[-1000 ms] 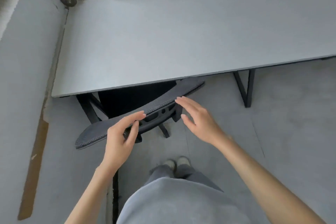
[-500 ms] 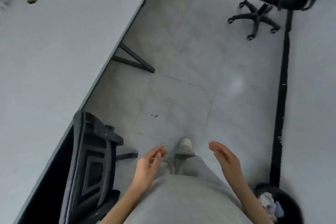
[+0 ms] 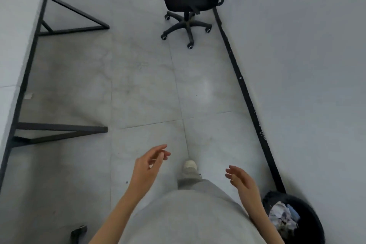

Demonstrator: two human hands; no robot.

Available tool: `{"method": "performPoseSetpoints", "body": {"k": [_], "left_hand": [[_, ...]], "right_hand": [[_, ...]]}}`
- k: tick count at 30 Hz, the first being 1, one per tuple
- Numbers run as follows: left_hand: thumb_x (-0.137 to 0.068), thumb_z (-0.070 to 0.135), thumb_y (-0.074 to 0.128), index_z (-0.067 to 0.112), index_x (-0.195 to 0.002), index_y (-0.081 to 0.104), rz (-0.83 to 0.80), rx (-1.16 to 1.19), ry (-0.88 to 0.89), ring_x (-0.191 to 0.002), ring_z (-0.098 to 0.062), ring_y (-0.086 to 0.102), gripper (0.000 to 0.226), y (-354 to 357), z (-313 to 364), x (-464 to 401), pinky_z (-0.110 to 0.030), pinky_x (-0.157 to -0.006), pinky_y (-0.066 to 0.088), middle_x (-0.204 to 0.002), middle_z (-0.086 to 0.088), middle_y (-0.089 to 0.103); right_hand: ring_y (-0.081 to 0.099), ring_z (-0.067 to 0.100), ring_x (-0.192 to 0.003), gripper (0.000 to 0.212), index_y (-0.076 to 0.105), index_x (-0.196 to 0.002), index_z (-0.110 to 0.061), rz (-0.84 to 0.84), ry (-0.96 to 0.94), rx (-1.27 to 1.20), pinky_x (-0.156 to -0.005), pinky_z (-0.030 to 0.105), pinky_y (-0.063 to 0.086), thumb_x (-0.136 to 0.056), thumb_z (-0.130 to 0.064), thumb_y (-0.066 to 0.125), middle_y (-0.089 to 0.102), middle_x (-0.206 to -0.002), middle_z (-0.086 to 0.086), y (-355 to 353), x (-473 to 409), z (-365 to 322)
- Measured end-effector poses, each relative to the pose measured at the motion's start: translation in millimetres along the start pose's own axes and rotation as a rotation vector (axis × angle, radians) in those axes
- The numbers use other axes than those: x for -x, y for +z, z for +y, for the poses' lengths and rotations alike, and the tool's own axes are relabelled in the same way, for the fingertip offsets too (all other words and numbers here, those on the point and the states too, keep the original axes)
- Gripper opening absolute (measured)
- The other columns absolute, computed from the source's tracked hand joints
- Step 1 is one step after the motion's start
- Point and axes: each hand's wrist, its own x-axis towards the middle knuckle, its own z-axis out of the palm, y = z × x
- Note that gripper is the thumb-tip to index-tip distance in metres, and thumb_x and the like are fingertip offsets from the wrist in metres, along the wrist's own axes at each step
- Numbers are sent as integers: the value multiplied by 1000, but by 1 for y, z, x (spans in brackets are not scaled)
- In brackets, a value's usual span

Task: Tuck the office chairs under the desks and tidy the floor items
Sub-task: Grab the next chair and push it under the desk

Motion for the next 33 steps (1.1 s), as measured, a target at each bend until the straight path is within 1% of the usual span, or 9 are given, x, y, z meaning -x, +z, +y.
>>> {"method": "performPoseSetpoints", "body": {"k": [5, 8, 13, 18, 22, 24, 29, 31, 33], "left_hand": [[-92, 1, 46, 28, -97, 62, 105, 12, -183, -77, -5, 66, 32, 13, 6, -58, -10, -69, 50, -89, 10, 71], [-93, 0, 45, 28, -97, 63, 95, -9, -212, -76, -4, 65, 33, 20, 23, -114, -12, -70, 50, -84, 2, 72], [-93, 2, 45, 29, -98, 62, 13, -73, -142, -77, -3, 65, 33, 50, 62, -259, -13, -70, 50, -90, 18, 70], [-93, 6, 46, 27, -101, 61, -110, -47, -69, -81, -2, 66, 28, 96, 136, -433, -10, -73, 48, -90, 22, 70], [-93, 6, 46, 19, -107, 62, -165, -18, 28, -82, -3, 66, 24, 129, 219, -555, -10, -73, 48, -85, 12, 72], [-93, 6, 46, 16, -109, 61, -200, -21, 83, -83, -5, 66, 24, 145, 258, -605, -10, -73, 48, -92, 8, 70], [-93, 6, 46, 17, -110, 60, -230, -42, 141, -85, -3, 65, 24, 184, 309, -709, -8, -72, 47, -93, 7, 69], [-93, 7, 47, 19, -109, 60, -193, -51, 126, -85, -2, 65, 24, 196, 313, -742, -7, -71, 47, -92, 8, 69], [-93, 6, 48, 24, -105, 61, -119, -30, 64, -83, -2, 65, 25, 203, 312, -768, -7, -71, 47, -86, 8, 72]], "right_hand": [[66, 6, -94, 26, 60, -106, -23, -62, -150, 41, -89, 29, 50, -93, -4, 48, 67, -105, -6, -6, -116, -103], [65, 8, -97, 28, 61, -108, -21, -66, -224, -16, -88, 26, 49, -93, -3, 46, 67, -106, -5, -11, -191, -163], [65, 10, -99, 28, 60, -110, -18, -47, -258, -32, -89, 26, 49, -93, -1, 45, 67, -108, -1, -19, -315, -229], [65, 6, -95, 29, 61, -104, -26, -10, -114, 1, -84, 22, 50, -92, -3, 47, 67, -108, -6, -37, -414, -264], [66, 3, -89, 28, 61, -107, -17, 62, -45, -11, -77, 14, 51, -91, 0, 48, 67, -107, -3, -71, -464, -294], [67, 3, -87, 27, 62, -110, -10, 110, -21, -41, -76, 14, 51, -91, 3, 47, 68, -106, -3, -88, -490, -311], [66, 0, -86, 25, 62, -109, -11, 148, -29, -27, -76, 13, 51, -91, 0, 48, 69, -105, -1, -121, -588, -361], [66, 0, -86, 25, 63, -107, -16, 121, -40, -3, -81, 19, 52, -92, -2, 49, 69, -104, -1, -130, -642, -386], [66, 4, -89, 27, 63, -102, -24, 54, -73, 37, -88, 32, 52, -92, -4, 49, 69, -103, -3, -135, -700, -420]]}}
